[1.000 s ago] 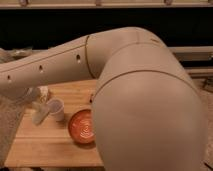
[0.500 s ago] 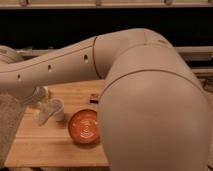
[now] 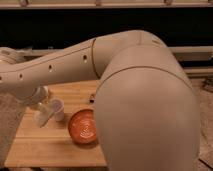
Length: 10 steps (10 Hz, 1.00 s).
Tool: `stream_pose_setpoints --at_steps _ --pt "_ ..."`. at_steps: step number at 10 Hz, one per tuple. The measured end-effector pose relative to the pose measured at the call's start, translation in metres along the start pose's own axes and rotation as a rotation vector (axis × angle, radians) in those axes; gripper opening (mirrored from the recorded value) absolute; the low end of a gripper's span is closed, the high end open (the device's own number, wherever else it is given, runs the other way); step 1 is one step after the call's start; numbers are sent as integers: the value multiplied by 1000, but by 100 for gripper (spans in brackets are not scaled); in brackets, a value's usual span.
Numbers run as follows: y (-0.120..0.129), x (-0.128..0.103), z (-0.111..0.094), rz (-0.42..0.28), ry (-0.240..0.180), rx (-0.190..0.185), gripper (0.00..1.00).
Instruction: Place the white sponge in the ceramic cup
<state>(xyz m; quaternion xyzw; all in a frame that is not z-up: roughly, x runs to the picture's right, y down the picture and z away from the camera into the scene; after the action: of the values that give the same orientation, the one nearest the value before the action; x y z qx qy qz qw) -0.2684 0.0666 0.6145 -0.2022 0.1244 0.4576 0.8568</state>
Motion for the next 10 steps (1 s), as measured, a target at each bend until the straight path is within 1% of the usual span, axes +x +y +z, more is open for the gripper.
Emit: stream_pose_setpoints --at_steps 3,5,6,8,10 --pt "1 -1 4 0 2 -11 0" --pt "10 1 12 -8 -2 -16 0" --pt "7 2 14 -4 0 -12 0" --pt "3 1 18 -4 -1 -15 0" --pt "6 1 30 0 1 -14 0"
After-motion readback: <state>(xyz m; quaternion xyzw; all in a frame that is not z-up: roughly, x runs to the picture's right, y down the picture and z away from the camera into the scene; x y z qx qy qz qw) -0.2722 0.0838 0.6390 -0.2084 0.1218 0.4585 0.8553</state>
